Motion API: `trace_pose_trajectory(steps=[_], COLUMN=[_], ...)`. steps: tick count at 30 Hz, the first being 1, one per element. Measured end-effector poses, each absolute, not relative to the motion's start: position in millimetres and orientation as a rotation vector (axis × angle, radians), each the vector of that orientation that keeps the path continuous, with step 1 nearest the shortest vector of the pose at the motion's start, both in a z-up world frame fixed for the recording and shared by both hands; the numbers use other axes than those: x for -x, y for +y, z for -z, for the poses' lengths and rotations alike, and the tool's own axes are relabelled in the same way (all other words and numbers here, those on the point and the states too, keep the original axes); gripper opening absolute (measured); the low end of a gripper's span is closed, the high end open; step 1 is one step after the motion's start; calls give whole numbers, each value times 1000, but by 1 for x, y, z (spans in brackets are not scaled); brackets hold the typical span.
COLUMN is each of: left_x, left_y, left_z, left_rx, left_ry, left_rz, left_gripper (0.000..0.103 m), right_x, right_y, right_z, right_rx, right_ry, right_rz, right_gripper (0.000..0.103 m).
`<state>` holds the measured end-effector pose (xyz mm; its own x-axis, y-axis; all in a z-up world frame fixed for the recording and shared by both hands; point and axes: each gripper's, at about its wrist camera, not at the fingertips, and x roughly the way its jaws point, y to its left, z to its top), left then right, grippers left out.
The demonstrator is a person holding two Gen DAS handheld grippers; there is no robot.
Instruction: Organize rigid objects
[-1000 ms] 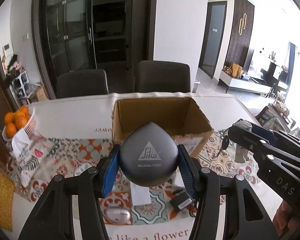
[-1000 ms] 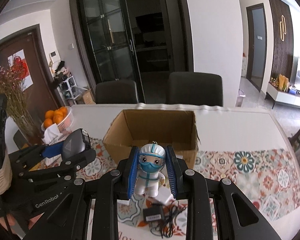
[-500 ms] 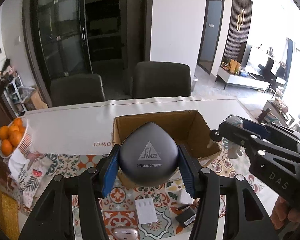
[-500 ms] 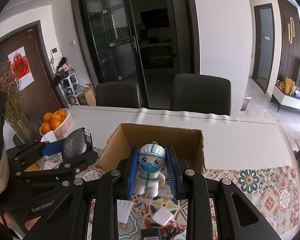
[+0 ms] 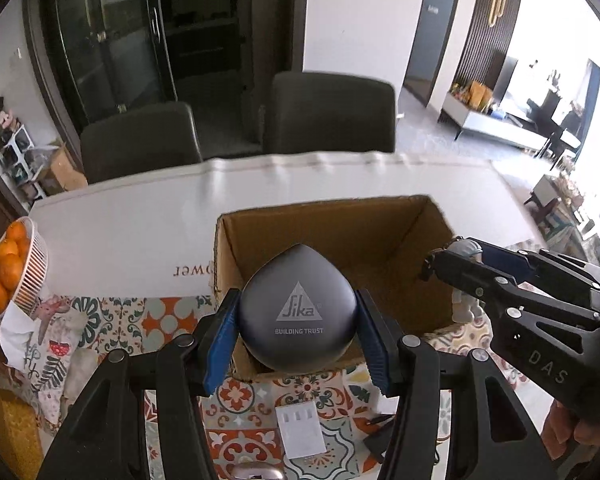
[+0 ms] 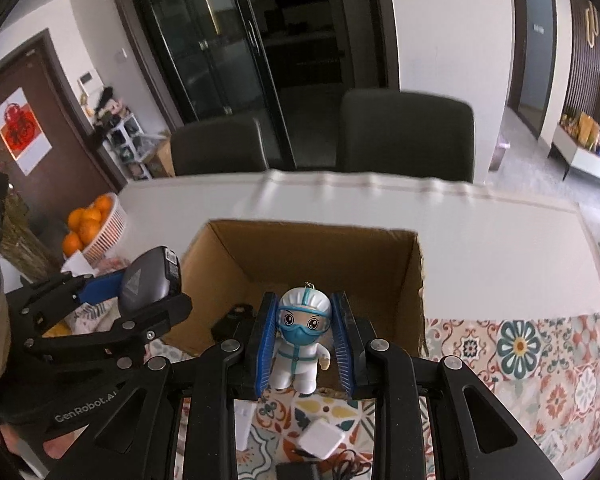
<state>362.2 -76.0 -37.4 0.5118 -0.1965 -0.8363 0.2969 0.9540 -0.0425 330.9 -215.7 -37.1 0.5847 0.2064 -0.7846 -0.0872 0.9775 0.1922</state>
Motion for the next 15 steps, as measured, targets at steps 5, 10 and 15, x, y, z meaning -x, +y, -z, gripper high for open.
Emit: trace_pose_trajectory(steps=[5,10,15], left_x=[-376,-385,-388], left_y=[-81,-84,-84], left_z=[57,71,81], left_rx=[-152,-157,-149], left_ry=[1044,1094,1130], left_rz=[270,265,259], left_gripper=[55,55,55], right_x=[-346,-355,-360], right_y=[-219,-222,-223], right_z=[59,73,81], right_rx=[-116,-121,-123], right_ry=[995,1036,1052], right_rz=[-154,-156,-152], right_gripper=[27,27,27])
